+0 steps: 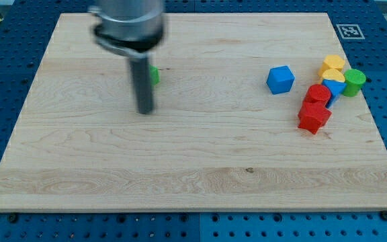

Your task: Push the green star to top center

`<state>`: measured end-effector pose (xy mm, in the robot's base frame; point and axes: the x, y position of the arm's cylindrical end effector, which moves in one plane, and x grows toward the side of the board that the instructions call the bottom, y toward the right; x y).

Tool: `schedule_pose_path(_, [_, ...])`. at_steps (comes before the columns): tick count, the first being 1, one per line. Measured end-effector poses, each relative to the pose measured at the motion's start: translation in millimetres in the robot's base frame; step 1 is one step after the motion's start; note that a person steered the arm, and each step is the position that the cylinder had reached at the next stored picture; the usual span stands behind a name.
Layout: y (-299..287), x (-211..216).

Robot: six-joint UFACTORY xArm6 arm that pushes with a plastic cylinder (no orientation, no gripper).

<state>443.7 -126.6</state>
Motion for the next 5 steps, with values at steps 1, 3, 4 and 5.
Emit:
schedule_pose_path(1, [-13, -25])
schedule_pose_path(3, [-5, -36])
schedule_pose_path(4, [11, -38])
schedule_pose_path(5, [37, -38])
